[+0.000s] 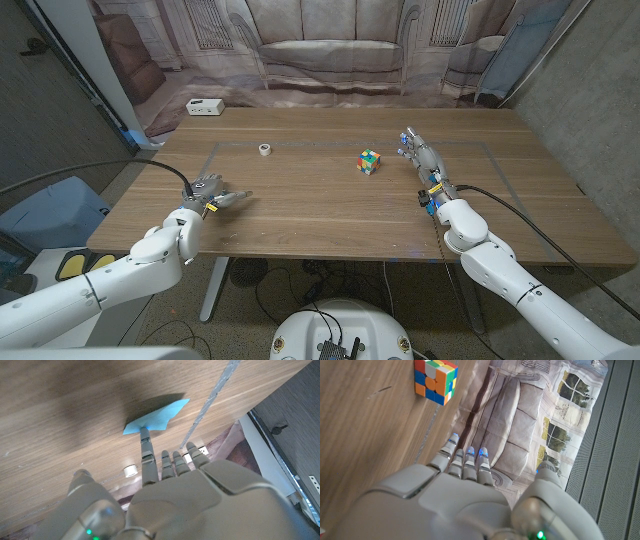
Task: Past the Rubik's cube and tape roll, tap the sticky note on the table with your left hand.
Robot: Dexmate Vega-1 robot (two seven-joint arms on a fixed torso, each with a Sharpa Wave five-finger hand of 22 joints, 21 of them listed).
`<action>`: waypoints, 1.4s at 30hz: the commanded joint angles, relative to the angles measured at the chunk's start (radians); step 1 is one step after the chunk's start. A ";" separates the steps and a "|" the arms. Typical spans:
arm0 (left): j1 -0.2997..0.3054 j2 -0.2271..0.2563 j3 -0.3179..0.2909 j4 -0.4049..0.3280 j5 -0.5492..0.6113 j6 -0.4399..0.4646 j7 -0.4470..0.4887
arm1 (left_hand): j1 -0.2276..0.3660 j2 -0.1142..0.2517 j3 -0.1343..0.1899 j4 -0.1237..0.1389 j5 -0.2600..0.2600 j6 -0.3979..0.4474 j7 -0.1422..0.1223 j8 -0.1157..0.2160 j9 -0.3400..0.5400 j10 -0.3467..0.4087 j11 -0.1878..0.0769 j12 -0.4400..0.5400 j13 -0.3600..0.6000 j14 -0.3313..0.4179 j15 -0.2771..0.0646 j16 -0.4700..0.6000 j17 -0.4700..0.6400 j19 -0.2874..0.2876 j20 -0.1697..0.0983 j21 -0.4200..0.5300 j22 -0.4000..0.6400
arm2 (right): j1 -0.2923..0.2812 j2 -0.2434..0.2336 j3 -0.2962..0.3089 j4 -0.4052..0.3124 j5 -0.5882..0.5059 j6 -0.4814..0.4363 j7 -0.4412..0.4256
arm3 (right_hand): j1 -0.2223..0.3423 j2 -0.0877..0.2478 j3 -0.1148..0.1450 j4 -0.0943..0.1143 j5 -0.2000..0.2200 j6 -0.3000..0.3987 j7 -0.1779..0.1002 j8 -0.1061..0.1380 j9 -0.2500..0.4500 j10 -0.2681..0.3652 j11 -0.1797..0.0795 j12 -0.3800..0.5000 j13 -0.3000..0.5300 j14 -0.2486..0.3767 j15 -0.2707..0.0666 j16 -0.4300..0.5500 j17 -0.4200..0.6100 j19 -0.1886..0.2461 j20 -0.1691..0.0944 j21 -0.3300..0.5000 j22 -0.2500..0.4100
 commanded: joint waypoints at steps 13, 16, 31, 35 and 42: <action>0.006 0.008 -0.011 0.007 -0.017 0.028 0.010 | 0.004 0.007 0.004 -0.005 -0.006 0.008 -0.003 -0.001 0.002 0.003 0.001 -0.001 0.003 0.006 0.003 0.004 0.001 -0.007 0.008 0.004 0.005 | 0.019 0.004 -0.010 0.014 0.004 -0.013 0.008 | 0.000 0.006 -0.006 -0.001 0.004 0.011 -0.001 0.001 0.001 0.010 0.003 0.003 0.005 0.006 -0.002 0.006 0.003 0.007 0.006 0.006 0.004; -0.002 0.005 -0.009 0.015 -0.023 0.026 0.003 | 0.005 0.007 0.004 -0.005 -0.006 0.009 -0.004 0.000 0.002 0.003 0.000 -0.001 0.003 0.006 0.002 0.004 0.001 -0.006 0.008 0.004 0.005 | 0.020 0.006 -0.010 0.016 0.008 -0.017 0.007 | 0.000 0.006 -0.007 -0.001 0.004 0.011 -0.001 0.001 0.001 0.010 0.003 0.003 0.005 0.006 -0.001 0.006 0.003 0.006 0.006 0.006 0.004; -0.026 0.007 0.002 0.042 -0.029 0.014 -0.010 | 0.007 0.008 0.006 -0.007 -0.007 0.011 -0.002 0.000 0.002 0.001 -0.002 -0.001 0.003 0.006 0.002 0.003 0.001 -0.006 0.008 0.004 0.005 | 0.023 0.008 -0.012 0.017 0.009 -0.025 0.000 | 0.000 0.006 -0.007 -0.001 0.004 0.011 -0.001 0.001 0.001 0.009 0.003 0.003 0.005 0.007 -0.002 0.006 0.004 0.006 0.006 0.006 0.004; -0.025 0.007 0.002 0.043 -0.031 0.018 -0.008 | 0.008 0.009 0.006 -0.008 -0.007 0.013 -0.002 0.001 0.002 0.001 -0.001 -0.001 0.003 0.006 0.002 0.003 0.001 -0.006 0.008 0.005 0.005 | 0.027 0.009 -0.015 0.021 0.005 -0.024 0.001 | 0.000 0.007 -0.007 -0.001 0.004 0.011 0.000 0.001 0.001 0.009 0.003 0.003 0.005 0.007 -0.001 0.006 0.003 0.006 0.007 0.006 0.004; -0.023 0.011 -0.005 0.048 -0.040 0.013 -0.001 | 0.009 0.009 0.007 -0.009 -0.007 0.013 -0.002 0.001 0.002 0.001 -0.002 -0.001 0.003 0.006 0.003 0.003 0.001 -0.006 0.008 0.005 0.005 | 0.034 0.012 -0.021 0.025 0.004 -0.028 0.004 | -0.001 0.006 -0.008 -0.001 0.003 0.011 0.000 0.000 0.001 0.009 0.002 0.003 0.005 0.006 -0.001 0.006 0.004 0.006 0.007 0.005 0.004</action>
